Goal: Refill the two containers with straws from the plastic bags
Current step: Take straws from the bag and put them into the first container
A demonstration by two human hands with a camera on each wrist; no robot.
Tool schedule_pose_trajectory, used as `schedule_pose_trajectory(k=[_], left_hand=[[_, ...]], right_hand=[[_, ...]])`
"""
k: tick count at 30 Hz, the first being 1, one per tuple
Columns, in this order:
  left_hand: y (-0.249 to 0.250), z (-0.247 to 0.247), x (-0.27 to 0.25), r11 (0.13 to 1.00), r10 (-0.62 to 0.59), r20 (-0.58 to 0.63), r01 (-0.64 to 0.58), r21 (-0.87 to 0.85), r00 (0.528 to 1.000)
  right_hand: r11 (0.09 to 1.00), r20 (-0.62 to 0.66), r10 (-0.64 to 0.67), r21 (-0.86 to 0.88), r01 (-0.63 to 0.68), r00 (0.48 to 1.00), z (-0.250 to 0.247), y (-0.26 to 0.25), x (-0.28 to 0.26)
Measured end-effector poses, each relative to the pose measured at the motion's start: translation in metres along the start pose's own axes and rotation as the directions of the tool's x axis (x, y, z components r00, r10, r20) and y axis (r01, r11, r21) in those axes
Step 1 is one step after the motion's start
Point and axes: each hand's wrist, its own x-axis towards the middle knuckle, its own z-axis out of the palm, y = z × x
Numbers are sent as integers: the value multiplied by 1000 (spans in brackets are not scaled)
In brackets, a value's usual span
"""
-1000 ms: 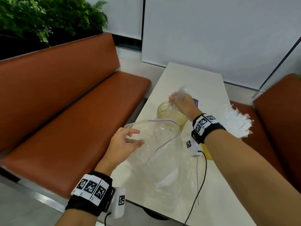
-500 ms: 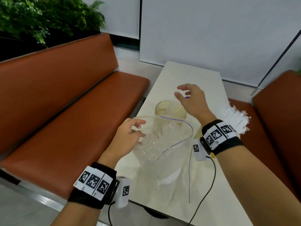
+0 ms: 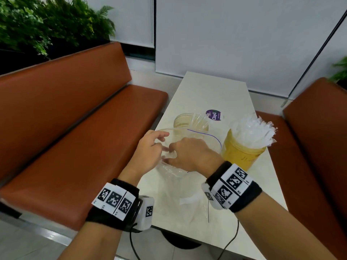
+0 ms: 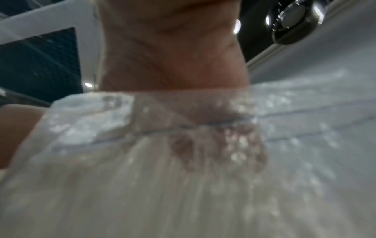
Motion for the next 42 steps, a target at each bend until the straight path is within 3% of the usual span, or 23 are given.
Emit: schedule_pose_trajectory(k=[4,13,19,23,26,30,33,36,39,42], left_hand=[[-1,2,-3,1000,4,-40,-4,2,999],[-6,0,-7,987,33,54,-41,156,998],[1,12,-13,973,15,43,-24,228,999],[2,25,-8,952,16,-74,7,306,997],[-5,27,2,978,-13,-120,38,207,993],[-17,26,7,980,113,-125,-90,175,986],[-13,24,2,972,168,-95,-149,184,981],[-9,22,0,977,178,-101,-164,133,979],[-4,21,4,969,198,-112,-177,173,974],[-12,20,9,963,182,-88,-160,218,979]], right_hand=[[997,38,-27,74,24,999,-7,4,0],[971,-164,39,238,1,986,-34,16,-7],[941,-308,-59,301,156,950,-59,8,-18],[907,-384,-120,333,259,916,-68,0,-18],[832,-488,-81,447,328,869,-58,-1,-11],[652,-483,93,691,314,870,-36,-3,-7],[695,-457,115,671,258,882,-11,-8,4],[712,-491,216,671,208,844,8,-16,18],[781,-530,192,593,199,826,10,-28,21],[747,-555,198,620,242,808,2,-36,23]])
